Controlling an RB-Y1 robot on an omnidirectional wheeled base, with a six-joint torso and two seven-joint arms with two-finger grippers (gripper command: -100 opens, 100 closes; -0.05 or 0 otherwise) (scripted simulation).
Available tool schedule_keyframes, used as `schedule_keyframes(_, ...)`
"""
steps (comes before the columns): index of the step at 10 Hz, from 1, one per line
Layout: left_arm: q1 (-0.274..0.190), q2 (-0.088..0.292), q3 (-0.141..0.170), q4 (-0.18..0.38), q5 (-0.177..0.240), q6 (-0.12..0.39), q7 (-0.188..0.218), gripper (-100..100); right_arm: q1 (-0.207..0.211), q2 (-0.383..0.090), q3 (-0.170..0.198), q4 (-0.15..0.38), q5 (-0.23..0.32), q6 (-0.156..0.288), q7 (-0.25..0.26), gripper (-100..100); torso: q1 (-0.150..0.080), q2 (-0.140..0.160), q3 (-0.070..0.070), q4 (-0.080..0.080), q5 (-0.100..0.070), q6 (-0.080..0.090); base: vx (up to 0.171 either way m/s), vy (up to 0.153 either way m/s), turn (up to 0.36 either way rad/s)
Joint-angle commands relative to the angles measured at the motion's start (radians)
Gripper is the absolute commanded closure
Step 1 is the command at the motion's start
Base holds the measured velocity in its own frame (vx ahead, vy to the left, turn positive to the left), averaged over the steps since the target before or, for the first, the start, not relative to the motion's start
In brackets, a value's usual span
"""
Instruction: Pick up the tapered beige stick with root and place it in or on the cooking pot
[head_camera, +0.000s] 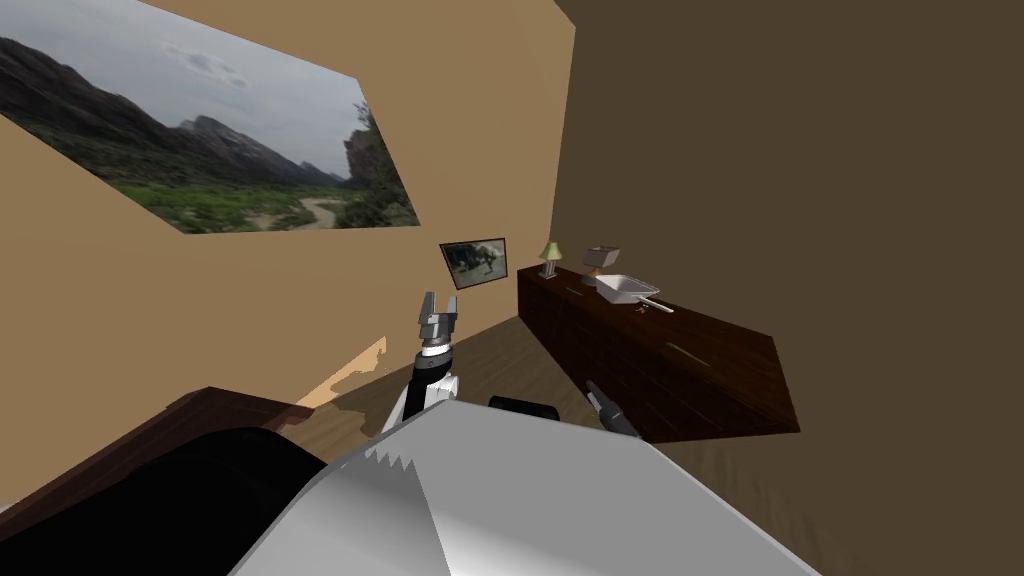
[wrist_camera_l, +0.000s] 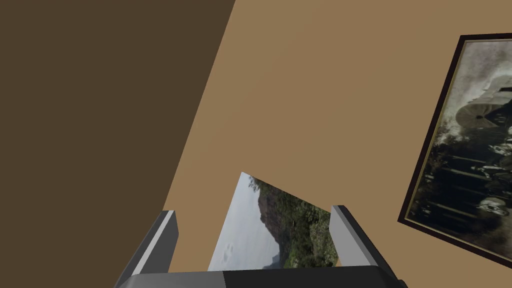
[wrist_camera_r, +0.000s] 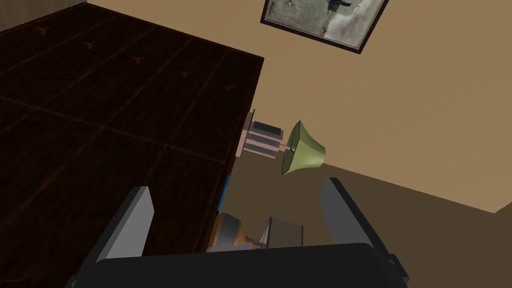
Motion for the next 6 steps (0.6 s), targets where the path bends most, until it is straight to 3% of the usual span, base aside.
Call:
schedule_keyframes(1,0.0,0.0,0.0,0.0,0.0,0.0,0.0,0,0.037,-0.05,0.008,0.039,0.017,0.005,0.0,-100,0.0,0.0,0.0,0.0,0.0,0.0,0.03,0.151,0.102)
schedule_keyframes(3,0.0,0.0,0.0,0.0,0.0,0.0,0.0,0,0.037,-0.085,0.008,0.039,0.017,0.005,0.0,-100,-0.001,0.0,0.0,0.0,0.0,0.0,0.03,0.093,0.012)
schedule_keyframes(6,0.0,0.0,0.0,0.0,0.0,0.0,0.0,0,0.081,-0.176,0.026,0.13,0.055,0.005,0.013,-100,-0.003,0.0,0.0,0.0,-0.001,0.0,0.043,0.105,0.068)
